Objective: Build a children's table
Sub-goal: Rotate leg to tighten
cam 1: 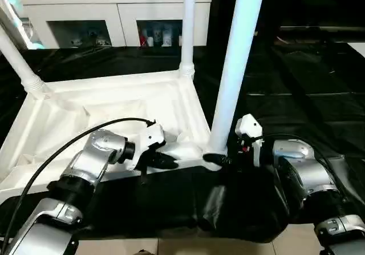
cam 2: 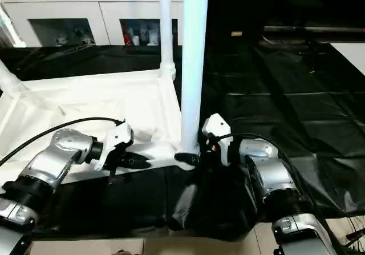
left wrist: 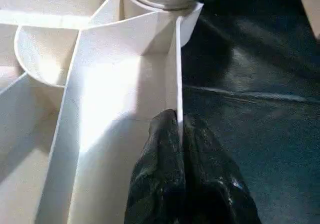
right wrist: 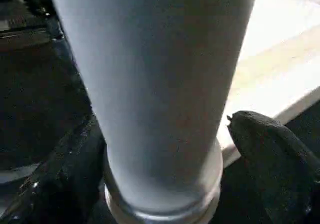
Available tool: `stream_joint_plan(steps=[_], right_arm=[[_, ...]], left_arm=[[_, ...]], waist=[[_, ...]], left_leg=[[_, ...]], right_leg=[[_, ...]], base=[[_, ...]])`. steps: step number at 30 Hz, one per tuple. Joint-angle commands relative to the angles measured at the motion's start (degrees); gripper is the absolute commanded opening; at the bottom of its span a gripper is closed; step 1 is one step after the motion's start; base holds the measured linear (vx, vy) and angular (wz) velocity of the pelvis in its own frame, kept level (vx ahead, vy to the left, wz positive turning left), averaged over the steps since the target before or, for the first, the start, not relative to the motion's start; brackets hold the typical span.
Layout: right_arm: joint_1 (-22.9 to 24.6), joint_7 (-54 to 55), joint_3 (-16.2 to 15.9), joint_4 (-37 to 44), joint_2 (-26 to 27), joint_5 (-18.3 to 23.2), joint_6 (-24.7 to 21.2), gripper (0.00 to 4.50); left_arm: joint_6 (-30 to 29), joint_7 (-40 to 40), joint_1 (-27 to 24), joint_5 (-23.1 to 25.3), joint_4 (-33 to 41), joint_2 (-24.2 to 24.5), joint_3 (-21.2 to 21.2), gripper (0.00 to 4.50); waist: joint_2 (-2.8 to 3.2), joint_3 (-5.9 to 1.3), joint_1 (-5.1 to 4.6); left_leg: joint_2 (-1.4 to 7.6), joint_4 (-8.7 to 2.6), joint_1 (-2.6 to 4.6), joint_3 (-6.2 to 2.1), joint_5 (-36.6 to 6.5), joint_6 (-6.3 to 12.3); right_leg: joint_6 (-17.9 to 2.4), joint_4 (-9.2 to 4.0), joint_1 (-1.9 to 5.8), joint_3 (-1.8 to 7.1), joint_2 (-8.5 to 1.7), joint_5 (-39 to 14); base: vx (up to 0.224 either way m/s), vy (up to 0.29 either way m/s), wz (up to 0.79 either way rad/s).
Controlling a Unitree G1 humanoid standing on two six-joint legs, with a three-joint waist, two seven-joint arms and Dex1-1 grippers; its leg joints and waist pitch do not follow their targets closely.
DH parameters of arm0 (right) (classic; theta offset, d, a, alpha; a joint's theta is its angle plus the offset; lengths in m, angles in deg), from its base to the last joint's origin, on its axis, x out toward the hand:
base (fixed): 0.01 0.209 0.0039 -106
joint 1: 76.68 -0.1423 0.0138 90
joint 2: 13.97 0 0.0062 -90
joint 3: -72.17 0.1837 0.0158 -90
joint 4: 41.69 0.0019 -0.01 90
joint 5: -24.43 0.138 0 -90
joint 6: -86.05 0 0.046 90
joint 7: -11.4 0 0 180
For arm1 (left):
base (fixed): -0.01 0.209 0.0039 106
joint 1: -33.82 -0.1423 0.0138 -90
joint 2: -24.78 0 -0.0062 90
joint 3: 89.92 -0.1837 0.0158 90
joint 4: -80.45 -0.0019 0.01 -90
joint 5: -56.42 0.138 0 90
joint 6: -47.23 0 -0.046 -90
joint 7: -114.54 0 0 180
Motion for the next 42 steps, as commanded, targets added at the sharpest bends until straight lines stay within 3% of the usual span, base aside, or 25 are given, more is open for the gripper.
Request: stream_joint_plan(steps=[1,3,4,7,14,27,32,36,38,39,40,42], right_arm=[[0.0,-0.6,0.1,1.2,-0.4,0.4,-0.8,3.91],[0.1,-0.9,0.1,1.3,-0.4,0.6,-1.1,3.91],[0.1,-1.1,0.0,1.4,-0.5,0.5,-1.3,3.63],[0.3,-1.5,-0.3,1.4,-0.6,0.5,-1.5,3.53],[0.6,-2.1,-0.3,1.2,-0.8,0.6,-1.8,2.81],[1.0,2.5,1.3,-0.5,1.7,0.8,-3.0,2.71],[0.4,14.6,3.5,-5.4,7.1,-0.2,-4.0,2.70],[-0.2,23.5,4.8,-8.2,12.0,-0.5,-4.6,2.70],[-1.7,31.4,6.0,-11.5,15.4,-1.5,-3.8,2.70],[-2.8,36.1,6.7,-13.8,17.0,-2.3,-3.4,2.70],[-3.5,38.5,7.0,-15.1,17.8,-2.7,-3.2,2.70],[-6.1,46.5,8.6,-19.8,20.6,-3.2,-2.8,2.70]], left_arm=[[-0.7,1.4,-1.0,-0.6,-0.3,-0.2,-1.0,0.00],[-0.9,0.9,-1.0,-0.6,0.2,-0.2,-1.0,0.00],[-1.1,0.9,-0.9,-0.6,0.3,-0.2,-1.1,0.00],[-1.3,0.8,-0.7,-0.5,0.3,-0.2,-1.2,0.00],[-1.6,0.8,-0.5,-0.3,0.3,-0.3,-1.5,0.00],[-1.1,-2.4,0.2,0.8,-1.7,-1.4,-1.3,0.00],[-2.1,-10.6,2.4,1.6,-6.6,-5.8,0.3,0.00],[-2.9,-17.1,4.5,2.3,-10.2,-9.5,1.0,0.00],[-3.3,-22.4,6.4,3.1,-13.4,-12.1,1.5,0.00],[-3.5,-25.7,7.7,3.2,-15.5,-13.7,2.3,0.00],[-3.7,-27.4,8.4,3.2,-16.6,-14.5,2.7,0.00],[-3.8,-33.4,11.0,3.3,-20.7,-17.5,4.2,0.00]], waist=[[-0.70,-3.31,0.21],[-0.70,-3.28,0.25],[-0.74,-3.26,0.26],[-0.67,-3.27,0.24],[-0.56,-3.39,0.29],[-0.27,-3.31,0.19],[-0.23,-2.74,-0.28],[-0.23,-2.40,-0.61],[-0.15,-1.98,-0.91],[-0.19,-2.16,-0.89],[0.11,-2.16,-1.07],[0.15,-2.10,-1.19]], left_leg=[[3.09,-3.19,0.97,-0.64,-5.7,7.67],[3.07,-3.16,0.96,-0.62,-5.8,7.71],[3.06,-3.16,0.96,-0.62,-5.9,7.67],[3.11,-3.19,1.03,-0.66,-6.3,7.26],[3.03,-2.97,1.03,-0.68,-5.7,7.48],[3.02,-3.10,1.14,-0.75,-8.1,5.99],[3.09,-4.06,1.58,-1.01,-14.3,1.95],[2.97,-4.60,1.76,-1.17,-17.8,0.13],[2.82,-4.83,2.24,-1.31,-21.6,-1.31],[2.87,-4.89,2.42,-1.46,-22.4,-1.92],[2.87,-5.03,2.46,-1.53,-22.7,-2.49],[2.69,-4.98,2.73,-1.50,-24.1,-2.85]], right_leg=[[-17.3,-2.77,2.40,1.70,-3.06,5.1],[-17.3,-2.80,2.43,1.71,-3.11,4.7],[-17.2,-2.83,2.44,1.71,-3.12,4.4],[-17.1,-2.83,2.45,1.71,-3.09,3.6],[-17.4,-2.64,2.53,1.69,-3.05,5.0],[-17.5,-2.80,2.53,1.72,-3.02,3.2],[-15.5,-4.00,2.23,2.03,-3.34,-8.0],[-13.5,-4.57,1.97,2.24,-3.34,-12.8],[-12.4,-5.14,1.55,2.31,-3.49,-19.0],[-11.3,-5.43,1.54,2.41,-3.67,-21.1],[-11.0,-5.52,1.42,2.43,-3.60,-20.8],[-10.7,-5.73,1.08,2.45,-3.52,-21.6]], base=[[0.000,0.000,0.00],[0.000,0.000,0.00],[0.000,0.000,0.00],[0.000,0.000,0.00],[0.000,0.000,0.00],[0.000,0.000,0.00],[0.000,0.000,0.00],[0.000,0.000,0.00],[0.000,0.000,0.00],[0.000,0.000,0.00],[0.000,0.000,0.00],[0.000,0.000,0.00]])
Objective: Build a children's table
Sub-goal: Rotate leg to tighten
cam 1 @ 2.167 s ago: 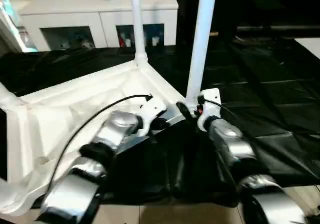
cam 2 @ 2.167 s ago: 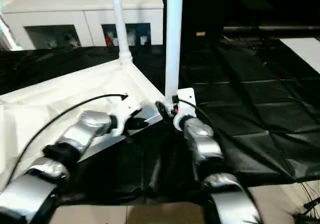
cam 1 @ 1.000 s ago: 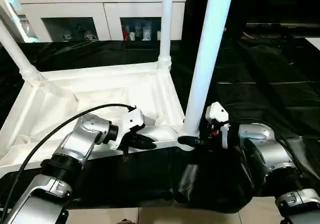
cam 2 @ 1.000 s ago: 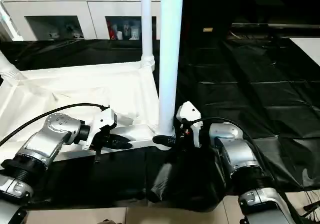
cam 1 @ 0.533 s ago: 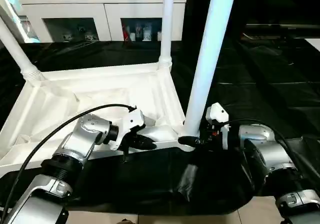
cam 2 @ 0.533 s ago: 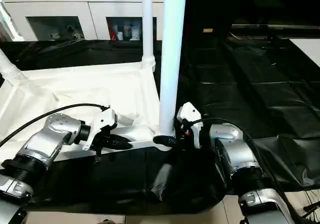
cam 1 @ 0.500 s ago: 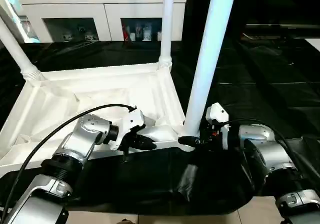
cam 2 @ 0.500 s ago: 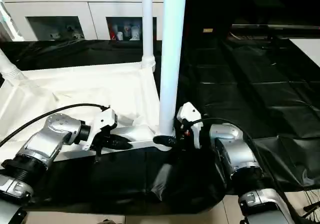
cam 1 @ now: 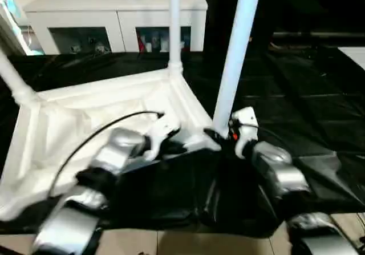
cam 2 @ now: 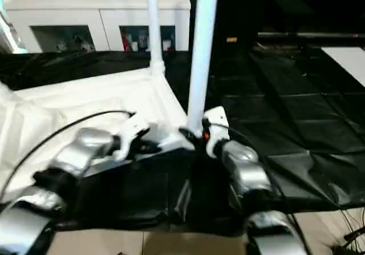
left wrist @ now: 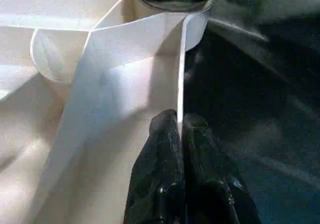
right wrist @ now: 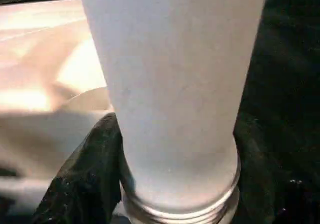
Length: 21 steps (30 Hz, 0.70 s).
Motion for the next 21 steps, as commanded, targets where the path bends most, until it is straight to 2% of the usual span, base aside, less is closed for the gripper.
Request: stream_joint_plan(steps=[1,2,4,6,7,8,10,11,13,15,16,18,19,21], right_arm=[[0.0,3.7,-1.9,-5.1,4.4,-0.3,-2.0,2.70],[-1.4,6.6,-0.6,-7.2,5.6,0.4,-1.7,2.70],[-3.0,8.9,0.8,-9.2,6.5,0.8,-1.0,2.70],[-3.7,9.4,0.6,-9.9,7.0,0.1,-0.6,2.70],[-3.9,9.3,0.4,-10.1,7.2,-0.2,-0.4,2.70],[-4.5,9.4,0.3,-11.5,7.7,-1.0,0.9,2.70],[-4.5,8.9,0.3,-11.7,7.9,-1.1,1.3,2.70],[-4.6,7.9,0.3,-11.9,8.0,-1.0,2.6,3.05],[-4.6,7.8,0.3,-11.9,8.0,-1.0,2.8,3.05],[-4.8,7.0,0.5,-12.1,7.9,-1.0,3.9,3.42],[-5.0,6.2,0.5,-11.7,7.2,-1.0,4.9,3.44],[-5.1,5.1,0.2,-11.1,6.3,-1.4,5.7,3.72],[-5.1,4.5,0.0,-10.5,5.5,-1.6,6.1,3.72],[-5.0,3.7,-0.1,-10.0,4.9,-1.8,6.5,3.93]], left_arm=[[-0.6,-8.3,1.1,-0.4,-3.8,-3.6,1.5,0.00],[-0.3,-9.6,2.1,0.0,-5.5,-4.7,1.3,0.00],[0.2,-10.3,3.0,0.4,-7.0,-5.6,1.2,0.00],[0.7,-10.3,3.4,0.9,-7.6,-5.9,0.9,0.00],[1.0,-10.2,3.5,1.1,-7.9,-5.9,0.8,0.00],[2.1,-10.2,3.9,1.5,-9.3,-6.0,0.6,0.00],[2.5,-10.0,3.9,1.8,-9.5,-5.9,0.3,0.00],[3.2,-9.5,3.9,2.2,-9.9,-5.6,0.0,0.00],[3.4,-9.4,3.8,2.3,-10.0,-5.5,-0.1,0.00],[4.3,-8.8,3.6,2.6,-10.4,-5.1,-0.4,0.00],[5.0,-7.5,3.2,2.9,-10.4,-4.5,-0.9,0.00],[5.4,-6.0,2.8,3.2,-10.1,-3.9,-1.4,0.00],[5.7,-4.8,2.4,3.4,-9.8,-3.4,-1.8,0.00],[5.9,-3.7,2.1,3.5,-9.5,-3.0,-2.0,0.00]], waist=[[-0.12,-2.09,-0.46],[-0.26,-2.07,-0.43],[-0.10,-2.19,-0.28],[-0.35,-2.21,-0.22],[-0.28,-2.26,-0.07],[-0.53,-2.24,-0.10],[-0.50,-2.18,-0.01],[-0.48,-2.12,0.00],[-0.68,-2.15,0.16],[-0.66,-2.06,0.21],[-0.62,-2.05,0.23],[-0.67,-2.13,0.12],[-0.71,-2.18,0.00],[-0.73,-2.19,-0.10]], left_leg=[[2.80,-5.38,1.64,-1.68,-24.7,-2.59],[2.79,-5.37,1.57,-1.63,-24.7,-2.34],[2.84,-5.45,1.43,-1.66,-24.2,-1.80],[2.78,-5.51,1.01,-1.58,-22.9,-1.17],[2.88,-5.50,1.01,-1.56,-22.2,-0.81],[2.79,-5.48,0.83,-1.49,-21.6,-0.48],[2.81,-5.50,0.90,-1.44,-21.7,-0.23],[2.81,-5.54,0.95,-1.44,-22.0,-0.12],[2.85,-5.54,0.97,-1.43,-21.7,0.11],[2.91,-5.64,0.95,-1.48,-21.9,0.23],[2.92,-5.72,0.85,-1.55,-22.1,0.34],[2.96,-5.84,0.60,-1.64,-21.5,0.30],[3.03,-5.89,0.53,-1.62,-20.6,0.38],[3.03,-5.75,0.54,-1.39,-19.7,0.81]], right_leg=[[-10.5,-5.83,-0.01,2.04,-3.48,-22.1],[-10.5,-5.87,-0.02,2.06,-3.44,-22.0],[-10.3,-5.80,0.06,2.10,-3.43,-20.3],[-10.4,-5.69,0.32,2.06,-3.43,-18.6],[-10.4,-5.63,0.37,2.08,-3.49,-17.4],[-10.5,-5.59,0.41,2.06,-3.44,-16.9],[-10.4,-5.72,0.41,2.08,-3.57,-17.7],[-10.2,-5.87,0.38,2.10,-3.59,-18.8],[-10.0,-5.99,0.38,2.13,-3.73,-19.9],[-9.5,-6.23,0.33,2.14,-3.84,-21.6],[-9.2,-6.24,0.33,2.13,-3.83,-22.2],[-9.0,-6.16,0.53,2.08,-3.82,-21.7],[-9.2,-6.04,0.49,2.04,-3.69,-20.4],[-10.3,-5.87,0.42,2.07,-3.65,-18.1]], base=[[0.000,0.000,0.00],[0.000,0.000,0.00],[0.000,0.000,0.00],[0.000,0.000,0.00],[0.000,0.000,0.00],[0.000,0.000,0.00],[0.000,0.000,0.00],[0.000,0.000,0.00],[0.000,0.000,0.00],[0.000,0.000,0.00],[0.000,0.000,0.00],[0.000,0.000,0.00],[0.000,0.000,0.00],[0.000,0.000,0.00]])
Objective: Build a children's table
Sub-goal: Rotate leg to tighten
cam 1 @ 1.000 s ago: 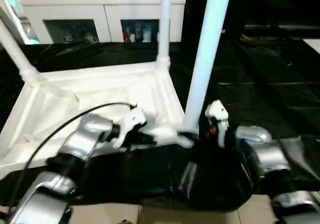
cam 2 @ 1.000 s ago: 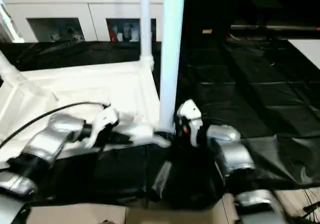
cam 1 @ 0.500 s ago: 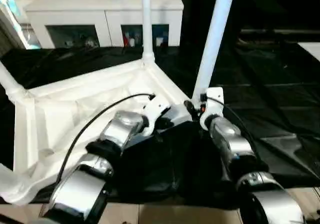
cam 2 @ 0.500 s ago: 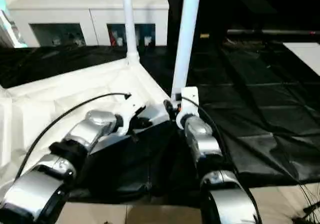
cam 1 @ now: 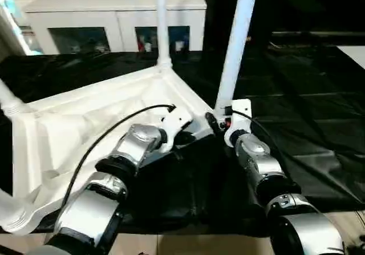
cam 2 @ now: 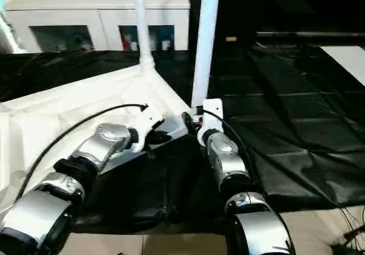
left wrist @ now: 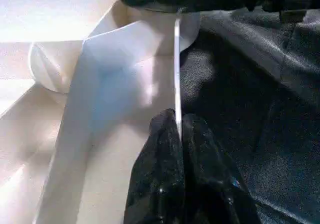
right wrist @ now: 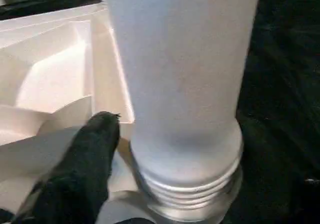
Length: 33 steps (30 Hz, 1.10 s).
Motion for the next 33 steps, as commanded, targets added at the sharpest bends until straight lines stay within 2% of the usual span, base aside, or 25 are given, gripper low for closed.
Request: stream_joint_plan(steps=[1,2,3,4,5,6,8,10,11,13,16,21,25,27,29,32,33], right_arm=[[0.7,-4.9,-3.1,1.3,0.6,-0.5,-0.1,3.93],[0.8,-6.0,-3.2,2.2,-0.2,-0.5,0.2,4.16],[1.0,-8.3,-3.6,3.3,-1.4,-0.5,0.2,4.16],[1.4,-11.0,-4.3,4.7,-3.1,-0.7,0.2,4.25],[1.6,-12.7,-4.7,5.4,-4.0,-0.9,0.3,4.29],[2.3,-16.3,-5.5,7.1,-5.6,-0.9,-0.1,4.29],[3.4,-21.3,-6.7,9.4,-7.7,-0.8,-0.8,4.29],[5.9,-30.2,-9.8,13.4,-11.5,-1.3,-1.0,4.29],[7.0,-32.9,-10.9,14.9,-13.0,-1.4,-0.8,4.29],[8.8,-37.2,-12.3,17.2,-15.2,-1.2,-0.8,4.29],[11.0,-41.8,-13.2,20.7,-17.5,0.2,-1.1,4.29],[12.4,-45.9,-12.3,24.8,-19.9,2.4,-2.4,4.29],[13.1,-47.9,-12.5,26.7,-20.8,3.1,-3.2,4.29],[13.5,-49.6,-12.9,27.1,-21.2,3.4,-3.7,4.29],[13.8,-51.3,-13.2,27.5,-21.5,3.5,-4.7,4.29],[14.0,-52.2,-13.4,27.7,-21.6,3.9,-5.4,3.92],[13.9,-52.3,-13.4,27.6,-21.6,4.0,-5.6,3.92]], left_arm=[[0.6,2.4,-2.5,1.2,-0.8,-0.2,-2.5,0.00],[0.9,3.6,-2.9,1.4,-0.4,0.3,-2.7,0.00],[1.0,4.9,-3.4,1.4,0.1,1.0,-2.9,0.00],[1.3,6.5,-4.0,1.3,0.8,1.8,-3.1,0.00],[1.5,7.3,-4.3,1.2,1.1,2.2,-3.3,0.00],[1.6,8.8,-4.7,0.9,1.7,3.0,-3.3,0.00],[2.2,10.7,-5.3,0.6,2.6,4.0,-3.4,0.00],[2.5,13.9,-6.0,-0.2,3.9,5.5,-3.1,0.00],[2.9,15.7,-6.4,-0.7,4.7,6.1,-3.0,0.00],[2.4,19.0,-7.2,-1.9,6.6,7.1,-2.9,0.00],[1.4,23.8,-8.3,-3.3,9.8,8.9,-3.2,0.00],[-1.1,32.0,-10.9,-4.4,16.3,12.8,-4.9,0.00],[-2.0,33.8,-11.9,-4.4,18.5,14.3,-5.6,0.00],[-2.3,33.9,-12.3,-4.4,19.3,14.8,-5.5,0.00],[-2.8,33.6,-12.5,-4.4,19.9,15.0,-5.1,0.00],[-3.6,33.4,-12.9,-4.6,20.9,15.4,-5.1,0.00],[-3.9,33.4,-13.0,-4.8,21.2,15.5,-5.2,0.00]], waist=[[-0.58,-2.19,-0.05],[-0.62,-2.26,-0.01],[-0.68,-2.29,0.07],[-0.71,-2.49,0.20],[-0.82,-2.67,0.20],[-0.69,-2.76,0.13],[-0.58,-3.00,0.51],[-0.68,-3.11,0.89],[-0.58,-3.19,1.07],[-0.61,-3.30,1.22],[-0.42,-3.16,1.12],[-0.14,-2.79,0.85],[-0.03,-2.83,1.13],[-0.10,-2.91,1.20],[-0.44,-3.05,1.22],[-0.41,-3.08,1.32],[-0.51,-3.13,1.34]], left_leg=[[3.11,-4.81,0.57,-1.42,-19.5,1.00],[3.10,-4.75,0.42,-1.38,-18.8,1.39],[3.12,-4.71,0.43,-1.30,-18.3,1.70],[3.11,-4.47,0.34,-1.21,-16.5,2.39],[3.02,-4.24,-0.03,-1.17,-13.9,3.27],[2.99,-4.14,-0.16,-1.12,-12.6,3.66],[3.02,-3.47,-0.16,-0.86,-9.0,5.75],[2.98,-3.01,-0.29,-0.78,-6.2,7.37],[2.95,-2.78,-0.14,-0.65,-6.0,8.27],[2.99,-2.65,-0.25,-0.66,-5.2,9.21],[3.23,-2.83,-0.14,-0.70,-6.8,9.10],[3.58,-3.54,0.08,-0.80,-11.1,6.64],[3.68,-3.54,0.36,-0.69,-11.2,5.82],[3.63,-3.46,0.22,-0.75,-10.5,5.63],[3.44,-3.12,0.07,-0.66,-8.3,6.42],[3.36,-2.95,-0.07,-0.66,-7.3,7.16],[3.37,-2.89,-0.10,-0.69,-7.0,7.33]], right_leg=[[-10.5,-5.78,0.91,2.19,-3.69,-18.0],[-10.7,-5.71,1.10,2.14,-3.68,-17.3],[-10.7,-5.68,1.13,2.16,-3.63,-16.5],[-11.1,-5.44,1.31,2.15,-3.63,-13.9],[-11.7,-4.98,1.62,2.10,-3.60,-10.6],[-12.2,-4.76,1.66,2.05,-3.53,-8.9],[-13.8,-4.04,1.91,1.83,-3.24,-1.1],[-15.0,-3.33,2.18,1.53,-2.93,5.0],[-15.7,-3.14,2.04,1.50,-2.90,7.1],[-16.0,-2.95,2.24,1.41,-2.99,8.7],[-16.7,-3.17,2.10,1.31,-3.07,5.5],[-16.9,-3.71,1.86,1.50,-3.04,-1.9],[-17.0,-3.64,1.55,1.62,-2.94,-1.6],[-17.0,-3.44,1.71,1.59,-3.03,-0.3],[-17.2,-3.14,1.84,1.54,-2.95,2.9],[-17.3,-3.00,1.90,1.47,-3.07,4.1],[-17.4,-2.93,1.98,1.45,-3.15,4.1]], base=[[0.000,0.000,0.00],[0.000,0.000,0.00],[0.000,0.000,0.00],[0.000,0.000,0.00],[0.000,0.000,0.00],[0.000,0.000,0.00],[0.065,-0.010,-0.03],[0.032,0.000,-0.01],[0.061,0.004,-0.01],[0.057,0.000,0.01],[0.000,0.000,0.00],[0.000,0.000,0.00],[0.000,0.000,0.00],[0.000,0.000,0.00],[0.000,0.000,0.00],[0.000,0.000,0.00],[0.000,0.000,0.00]])
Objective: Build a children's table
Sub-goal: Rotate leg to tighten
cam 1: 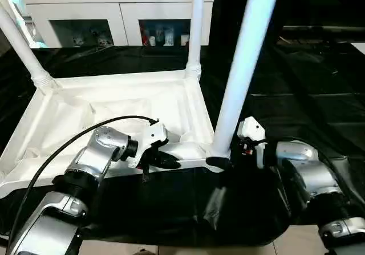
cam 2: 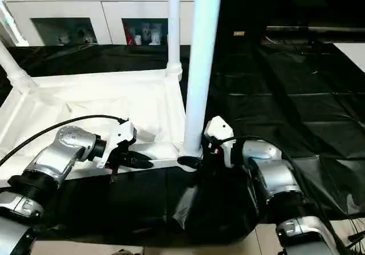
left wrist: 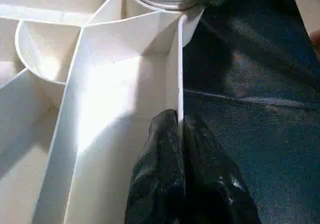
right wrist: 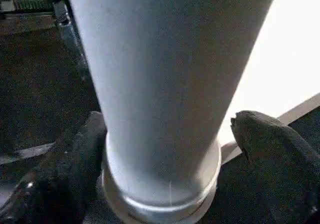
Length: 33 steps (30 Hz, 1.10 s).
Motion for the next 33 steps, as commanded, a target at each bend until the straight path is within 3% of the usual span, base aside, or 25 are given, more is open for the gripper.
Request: stream_joint_plan(steps=[1,15,23,27,31,32,33], right_arm=[[0.7,-0.7,-0.4,1.0,-0.3,1.1,-0.9,3.78],[0.5,-1.5,-0.8,0.4,0.4,1.6,-2.6,2.74],[1.0,-1.3,-0.9,0.3,0.3,1.0,-2.4,2.67],[0.7,3.5,0.5,-1.3,2.0,0.9,-3.0,2.67],[-1.2,15.6,3.7,-5.9,7.0,0.5,-4.5,2.67],[-1.4,19.3,4.2,-7.0,9.0,0.3,-4.9,2.66],[-1.5,21.6,4.3,-7.7,10.3,0.0,-5.1,2.66]], left_arm=[[-1.7,1.8,-1.5,0.3,0.1,0.5,-2.0,0.00],[-3.3,1.0,-2.1,0.1,1.8,0.8,-2.1,0.00],[-3.6,0.9,-2.7,0.1,2.5,0.9,-2.4,0.00],[-3.6,-1.7,-2.3,0.5,1.2,-0.2,-1.9,0.00],[-3.3,-9.4,-0.5,1.6,-3.0,-3.6,-0.4,0.00],[-3.6,-12.2,0.3,2.0,-4.4,-5.1,-0.1,0.00],[-3.9,-13.9,0.9,2.2,-5.2,-6.1,0.1,0.00]], waist=[[-0.57,-3.25,0.08],[-0.65,-3.39,0.14],[-0.47,-3.52,0.14],[-0.42,-3.47,0.12],[-0.36,-3.08,-0.62],[-0.17,-2.67,-1.01],[-0.19,-2.58,-1.08]], left_leg=[[3.08,-3.15,0.81,-0.72,-7.2,7.35],[3.01,-2.78,0.86,-0.69,-6.1,7.64],[2.98,-2.66,0.85,-0.73,-6.1,7.34],[2.98,-2.65,0.87,-0.75,-6.3,7.28],[2.89,-3.22,1.07,-0.93,-11.2,4.38],[2.94,-3.86,1.26,-1.06,-15.0,2.15],[2.96,-3.99,1.41,-1.13,-16.6,1.37]], right_leg=[[-17.3,-3.02,2.52,1.76,-3.15,4.0],[-17.6,-2.72,2.45,1.72,-3.03,4.7],[-17.8,-2.57,2.56,1.70,-3.01,5.5],[-17.8,-2.56,2.49,1.69,-2.99,5.2],[-17.1,-3.41,2.30,1.78,-3.26,-2.3],[-15.7,-4.03,2.09,1.85,-3.21,-8.9],[-15.2,-4.19,2.02,1.90,-3.24,-11.1]], base=[[0.000,0.000,0.00],[0.000,0.000,0.00],[0.000,0.000,0.00],[0.000,0.000,0.00],[0.000,0.000,0.00],[0.000,0.000,0.00],[0.000,0.000,0.00]])
